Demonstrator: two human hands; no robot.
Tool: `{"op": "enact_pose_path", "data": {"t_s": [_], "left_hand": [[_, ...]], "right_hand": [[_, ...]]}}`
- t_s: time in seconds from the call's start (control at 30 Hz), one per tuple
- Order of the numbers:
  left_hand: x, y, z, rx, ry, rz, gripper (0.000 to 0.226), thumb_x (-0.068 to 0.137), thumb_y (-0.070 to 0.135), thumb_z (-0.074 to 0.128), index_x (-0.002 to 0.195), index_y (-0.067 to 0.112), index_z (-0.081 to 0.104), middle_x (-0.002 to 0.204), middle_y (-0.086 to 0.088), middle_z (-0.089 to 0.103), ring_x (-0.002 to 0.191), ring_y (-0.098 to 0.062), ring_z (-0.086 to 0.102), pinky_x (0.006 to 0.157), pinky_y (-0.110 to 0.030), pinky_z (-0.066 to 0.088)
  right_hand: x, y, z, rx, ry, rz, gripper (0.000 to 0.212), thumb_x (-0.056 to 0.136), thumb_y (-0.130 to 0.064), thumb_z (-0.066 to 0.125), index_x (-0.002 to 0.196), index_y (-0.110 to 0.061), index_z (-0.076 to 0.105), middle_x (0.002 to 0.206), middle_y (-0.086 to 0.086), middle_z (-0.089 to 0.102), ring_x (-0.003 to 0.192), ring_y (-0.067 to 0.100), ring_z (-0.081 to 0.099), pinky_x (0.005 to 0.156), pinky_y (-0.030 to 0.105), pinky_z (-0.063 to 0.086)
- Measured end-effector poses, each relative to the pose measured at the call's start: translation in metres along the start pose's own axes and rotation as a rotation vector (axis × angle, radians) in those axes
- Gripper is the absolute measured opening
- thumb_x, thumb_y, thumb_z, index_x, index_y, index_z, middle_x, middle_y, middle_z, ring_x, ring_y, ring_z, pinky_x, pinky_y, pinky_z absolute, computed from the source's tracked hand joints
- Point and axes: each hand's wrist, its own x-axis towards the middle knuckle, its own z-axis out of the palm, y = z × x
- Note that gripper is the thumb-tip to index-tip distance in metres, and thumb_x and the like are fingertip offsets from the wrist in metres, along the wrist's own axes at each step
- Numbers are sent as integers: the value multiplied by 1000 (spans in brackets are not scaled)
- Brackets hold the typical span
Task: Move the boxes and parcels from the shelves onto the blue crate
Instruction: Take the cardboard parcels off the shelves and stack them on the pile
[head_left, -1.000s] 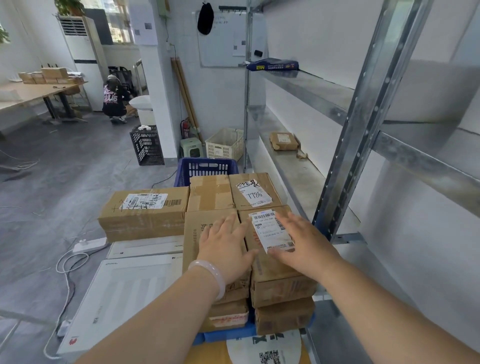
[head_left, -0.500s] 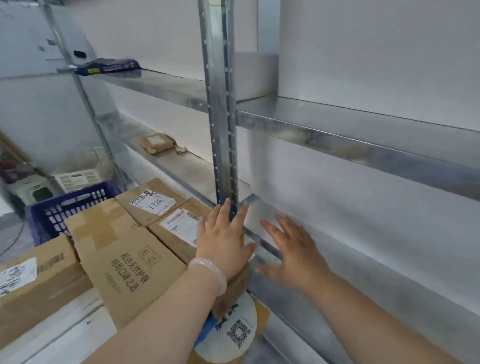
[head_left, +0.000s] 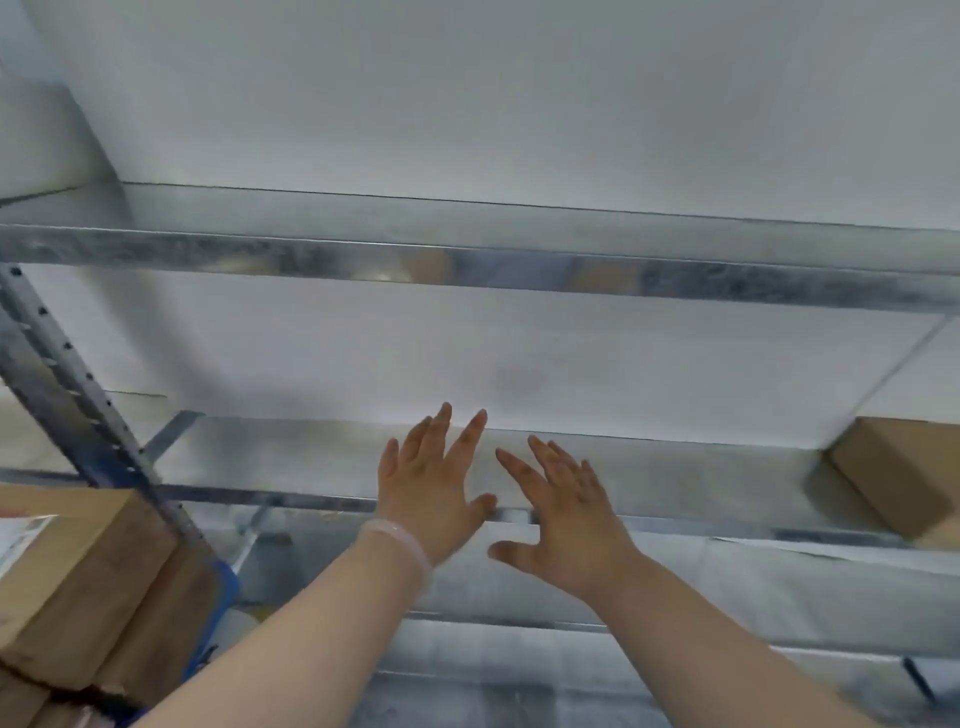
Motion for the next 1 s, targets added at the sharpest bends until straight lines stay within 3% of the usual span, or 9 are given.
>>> {"op": "enact_pose_path", "data": {"t_s": [0.1,0.23,0.47,0.6,0.7,1.0], "left_hand": [[15,56,7,2,-20,100,86,91,60,47,150,44,-14,163,2,-13,151,-23,-4,120,-46,1],[35,144,27,-7,-30,190,86,91,60,48,151,44,-12,164,2,-13,151,-23,-3,120,-46,2],[62,333,73,-49,-76,375,85,92,60,46,151,43,-13,163,1,-16,151,-23,-4,121,-47,3],[69,415,99,-103,-136,433,83,92,62,44,151,43,-11,163,2,-16,151,-22,-5,121,-46,4],[73,456,114,-88,-186,473,82,92,63,42,151,43,-11,163,1,-17,151,-23,-6,121,-47,4],[128,513,158,-151,-270,470,80,90,64,45,152,44,-2,164,0,-8,150,-22,1,120,-46,11]], "right_hand": [[-27,45,-14,-9,45,73,96,66,-85,24,151,-49,-1,164,-4,-8,151,18,-9,117,42,-9],[-70,121,-38,-31,78,169,93,71,-82,33,151,-49,-1,164,-5,-7,151,18,-7,114,39,-12],[-163,283,-100,-104,164,424,99,65,-84,28,153,-45,8,164,1,7,151,22,5,120,48,6],[-211,348,-119,-120,141,527,96,71,-81,40,152,-46,4,163,-1,7,150,22,6,121,48,10],[-232,385,-126,-57,109,609,94,78,-76,51,152,-47,0,164,-2,0,151,20,-1,121,45,5],[-225,457,-119,65,61,716,93,80,-77,50,151,-48,-3,164,-4,-6,151,16,-6,122,42,2]]}}
